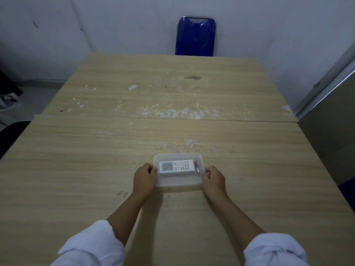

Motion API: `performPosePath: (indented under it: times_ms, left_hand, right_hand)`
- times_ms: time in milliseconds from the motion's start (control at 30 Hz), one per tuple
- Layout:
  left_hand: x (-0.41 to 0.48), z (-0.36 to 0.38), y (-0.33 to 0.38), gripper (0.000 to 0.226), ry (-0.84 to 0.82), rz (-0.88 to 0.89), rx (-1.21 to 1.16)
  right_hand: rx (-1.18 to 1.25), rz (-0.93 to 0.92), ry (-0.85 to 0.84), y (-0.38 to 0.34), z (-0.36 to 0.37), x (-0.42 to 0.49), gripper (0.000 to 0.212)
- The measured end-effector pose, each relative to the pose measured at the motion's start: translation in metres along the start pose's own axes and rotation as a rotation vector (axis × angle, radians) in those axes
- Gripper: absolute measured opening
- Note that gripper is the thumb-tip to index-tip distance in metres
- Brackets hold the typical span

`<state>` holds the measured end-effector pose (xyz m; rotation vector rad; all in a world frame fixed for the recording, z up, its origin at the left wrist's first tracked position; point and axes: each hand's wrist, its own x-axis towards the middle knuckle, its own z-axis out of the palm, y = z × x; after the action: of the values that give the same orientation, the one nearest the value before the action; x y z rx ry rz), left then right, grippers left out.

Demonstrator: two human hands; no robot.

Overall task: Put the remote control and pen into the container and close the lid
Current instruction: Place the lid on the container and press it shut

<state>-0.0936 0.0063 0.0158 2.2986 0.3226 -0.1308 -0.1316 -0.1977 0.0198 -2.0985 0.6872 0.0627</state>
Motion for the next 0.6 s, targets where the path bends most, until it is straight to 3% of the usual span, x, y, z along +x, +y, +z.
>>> performPosePath:
  times_ms: [333, 500, 600]
  left_hand:
    - [0.039, -0.074, -0.053, 0.017, 0.015, -0.253, -0.258]
    - [0.071, -0.115, -0.083, 0.019, 0.053, -0.351, -0.285]
    - [0.087, -0.132, -0.095, 0.018, 0.089, -0.414, -0.360]
  right_hand:
    - [0.277, 0.120, -0.024, -0.081, 0.081, 0.003, 0.029]
    - [0.431, 0.154, -0.173, -0.133, 0.143, 0.002, 0.046]
    - [0.481, 0.115, -0.308, -0.166, 0.177, -0.003, 0.045]
